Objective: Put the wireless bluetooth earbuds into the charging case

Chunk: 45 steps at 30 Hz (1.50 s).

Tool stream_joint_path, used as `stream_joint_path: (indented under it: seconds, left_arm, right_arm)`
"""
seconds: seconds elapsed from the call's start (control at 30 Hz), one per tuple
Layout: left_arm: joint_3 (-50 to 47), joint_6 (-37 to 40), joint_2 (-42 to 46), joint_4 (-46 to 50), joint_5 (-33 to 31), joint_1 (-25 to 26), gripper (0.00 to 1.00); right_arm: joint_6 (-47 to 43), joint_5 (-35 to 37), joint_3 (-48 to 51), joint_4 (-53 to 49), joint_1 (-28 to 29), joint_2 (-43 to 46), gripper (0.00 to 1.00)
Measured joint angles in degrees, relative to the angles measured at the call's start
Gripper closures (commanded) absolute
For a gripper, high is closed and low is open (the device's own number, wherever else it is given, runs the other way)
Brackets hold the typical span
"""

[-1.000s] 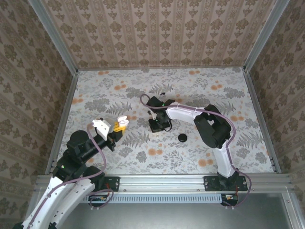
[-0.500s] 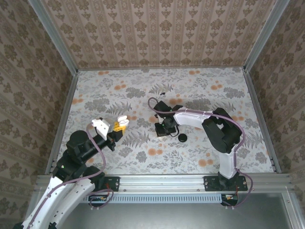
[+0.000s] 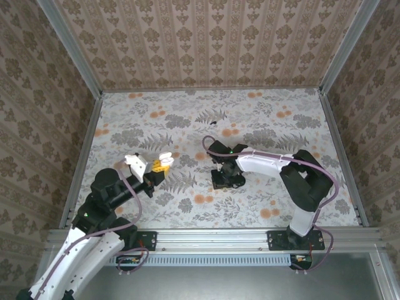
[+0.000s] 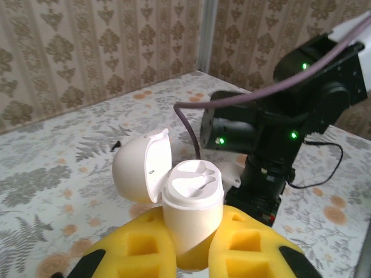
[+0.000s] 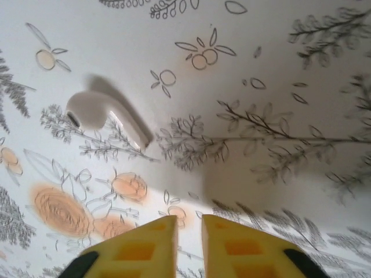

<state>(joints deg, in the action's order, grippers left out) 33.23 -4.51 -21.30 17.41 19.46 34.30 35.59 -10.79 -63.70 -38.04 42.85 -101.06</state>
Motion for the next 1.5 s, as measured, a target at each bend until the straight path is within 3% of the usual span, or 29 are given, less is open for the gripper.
stream_joint_path:
  seconds: [0.13,0.3,0.53,0.93,1.23,1.5]
  left_arm:
    - [-1.3,0.0,-2.1,-2.7,5.4,0.0,1.0]
    - [-1.9,0.0,-3.6,-4.2,8.9,0.0,1.0]
    - [-1.9,0.0,-3.6,-4.1,9.3,0.0,1.0]
    - [-1.9,1.2,-3.6,-2.8,9.1,0.0,1.0]
    - [-1.9,1.8,-3.6,-2.8,8.8,0.0,1.0]
    - [-1.9,1.8,-3.6,-2.8,8.6,0.0,1.0]
  right_arm:
    - [-1.8,1.7,-4.0,-3.1,0.2,0.9,0.62]
    - [-5.2,4.5,-11.1,-6.6,2.0,-1.1,0.59]
    - [-9.1,6.9,-17.5,-9.9,5.5,-9.2,0.57]
    - [-13.3,9.1,-24.5,-12.7,5.6,-16.4,0.55]
    - [-15.0,9.5,-25.8,-13.2,5.5,-20.1,0.64]
    - [-15.7,10.2,-25.9,-13.6,5.0,-20.2,0.83]
